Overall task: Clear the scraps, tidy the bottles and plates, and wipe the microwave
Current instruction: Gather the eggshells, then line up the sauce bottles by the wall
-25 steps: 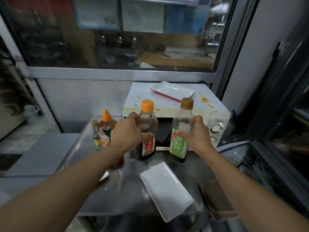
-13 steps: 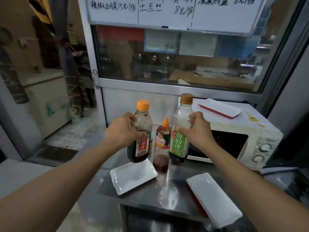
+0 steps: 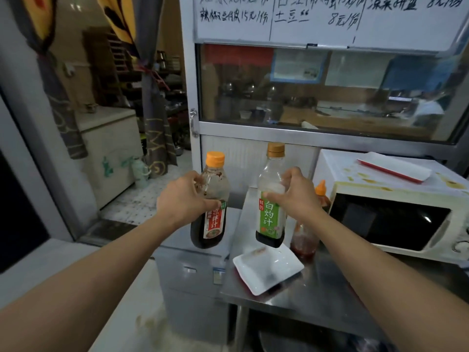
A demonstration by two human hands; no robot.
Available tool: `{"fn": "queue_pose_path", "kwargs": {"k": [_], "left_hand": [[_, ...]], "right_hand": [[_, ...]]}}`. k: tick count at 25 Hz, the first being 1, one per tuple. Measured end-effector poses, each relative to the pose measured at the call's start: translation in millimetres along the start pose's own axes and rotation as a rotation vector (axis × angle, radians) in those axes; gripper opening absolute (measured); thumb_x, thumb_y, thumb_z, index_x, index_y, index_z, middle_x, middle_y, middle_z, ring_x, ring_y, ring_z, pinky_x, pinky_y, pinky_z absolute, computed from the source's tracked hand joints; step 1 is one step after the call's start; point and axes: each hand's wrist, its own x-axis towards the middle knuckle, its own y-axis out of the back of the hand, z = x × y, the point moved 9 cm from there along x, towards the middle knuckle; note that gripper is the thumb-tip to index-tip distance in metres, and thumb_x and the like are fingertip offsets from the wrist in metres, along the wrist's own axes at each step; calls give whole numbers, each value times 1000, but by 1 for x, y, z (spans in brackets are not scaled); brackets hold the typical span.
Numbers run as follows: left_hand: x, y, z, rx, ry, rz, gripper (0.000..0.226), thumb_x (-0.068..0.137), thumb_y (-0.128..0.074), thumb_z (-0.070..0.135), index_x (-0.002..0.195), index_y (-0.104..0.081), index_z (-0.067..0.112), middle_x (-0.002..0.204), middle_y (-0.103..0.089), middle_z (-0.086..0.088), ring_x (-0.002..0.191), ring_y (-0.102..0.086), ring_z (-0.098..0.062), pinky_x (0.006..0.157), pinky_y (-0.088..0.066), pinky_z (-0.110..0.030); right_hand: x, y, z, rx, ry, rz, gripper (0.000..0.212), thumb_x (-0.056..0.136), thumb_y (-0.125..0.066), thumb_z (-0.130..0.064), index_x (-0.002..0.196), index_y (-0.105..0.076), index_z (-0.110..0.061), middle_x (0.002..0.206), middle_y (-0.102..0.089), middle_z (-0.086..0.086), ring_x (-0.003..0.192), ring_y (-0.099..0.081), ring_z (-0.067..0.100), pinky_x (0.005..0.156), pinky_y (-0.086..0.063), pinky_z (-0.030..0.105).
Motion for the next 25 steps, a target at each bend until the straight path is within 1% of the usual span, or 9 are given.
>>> {"fn": "queue_pose_path", "kwargs": {"k": [2,5,9,11,13,16,22,25], "left_hand": [[12,5,-17,-10,11,6,58,60,-81,47,106,-54,23,94,-64,1,87,-61,-20,76,-55,-41],[38,4,-35,-28,19,6,56,60,-81,46,104,-52,26,90,-61,5,85,-59,-17,72,-53,-36],[83,-10,-49,-15,16,-2,53,61,-81,46,100,-51,28,86,-58,9,80,-57,-12,64,-47,-28],[114,-22,-52,-15,12,-25,54,61,-81,45,102,-51,28,89,-59,8,81,-58,-12,66,-50,-30],[146,-36,-51,-14,1,-59,58,62,-81,44,108,-52,26,95,-62,5,85,-60,-15,74,-55,-36],[182,-55,-47,-25,-19,-71,61,63,-82,42,113,-52,23,100,-63,3,90,-61,-17,80,-56,-41],[245,-107,-42,-58,-86,-141,57,62,-81,45,106,-53,24,95,-63,5,88,-61,-16,78,-55,-38],[276,-135,-41,-110,-128,-195,56,60,-82,45,104,-53,26,93,-63,7,86,-62,-14,77,-55,-36]], "right_hand": [[12,-18,-8,9,0,-19,60,68,-81,-36,112,-43,-18,103,-55,-4,91,-57,17,70,-47,27],[36,-41,-12,5,-2,-31,58,70,-80,-35,111,-42,-20,101,-54,-5,87,-56,16,68,-46,27],[81,-70,-3,23,-6,-40,56,70,-80,-35,109,-42,-19,100,-54,-4,84,-57,15,68,-49,29],[111,-83,5,30,-19,-42,55,70,-80,-34,107,-43,-18,99,-54,-3,85,-57,16,67,-49,28],[142,-94,16,37,-42,-35,54,70,-80,-33,106,-43,-18,98,-55,-3,86,-58,18,68,-50,30],[176,-104,31,36,-65,-24,54,70,-80,-32,107,-42,-18,99,-55,-2,86,-58,18,68,-51,30],[221,-114,71,16,-151,24,54,69,-81,-32,102,-42,-19,93,-55,-5,80,-58,16,65,-48,29],[237,-114,88,-5,-204,62,51,69,-82,-30,99,-42,-19,85,-52,-11,73,-55,9,57,-43,23]]}}
